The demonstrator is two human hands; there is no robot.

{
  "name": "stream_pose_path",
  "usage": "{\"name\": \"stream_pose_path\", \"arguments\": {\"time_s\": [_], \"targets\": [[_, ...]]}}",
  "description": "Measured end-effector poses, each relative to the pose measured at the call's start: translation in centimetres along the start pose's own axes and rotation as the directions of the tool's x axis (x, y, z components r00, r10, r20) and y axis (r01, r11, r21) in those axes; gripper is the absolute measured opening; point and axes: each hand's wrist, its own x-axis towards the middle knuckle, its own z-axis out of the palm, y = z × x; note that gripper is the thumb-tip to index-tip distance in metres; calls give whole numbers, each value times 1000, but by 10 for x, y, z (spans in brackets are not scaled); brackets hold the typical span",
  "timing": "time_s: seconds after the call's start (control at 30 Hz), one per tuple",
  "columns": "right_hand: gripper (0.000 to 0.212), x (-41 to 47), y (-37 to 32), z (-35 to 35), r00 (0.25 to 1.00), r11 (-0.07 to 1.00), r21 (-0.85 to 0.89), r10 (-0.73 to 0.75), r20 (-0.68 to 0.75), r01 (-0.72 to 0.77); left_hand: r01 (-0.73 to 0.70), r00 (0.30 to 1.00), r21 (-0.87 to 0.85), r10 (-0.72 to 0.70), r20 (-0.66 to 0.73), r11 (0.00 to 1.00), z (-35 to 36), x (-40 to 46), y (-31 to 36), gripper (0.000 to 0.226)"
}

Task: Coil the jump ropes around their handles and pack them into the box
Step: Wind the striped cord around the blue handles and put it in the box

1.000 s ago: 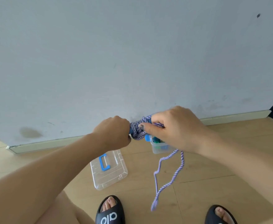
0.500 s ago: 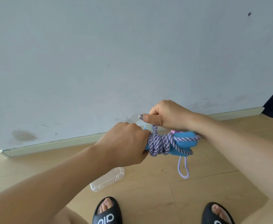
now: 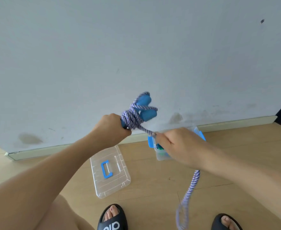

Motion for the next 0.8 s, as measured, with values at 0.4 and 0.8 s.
{"name": "stream_pose_path", "arguments": {"time_s": [0.4,0.8], "targets": [[61,43,8,-33,960,939,-311,-208,-186,143,-503,858,492,477,189,710,29,-40,42,20],[42,34,36,8,979,932,298,196,59,-205,-296,949,-24,291,-122,955,1,-24,32,44]]}}
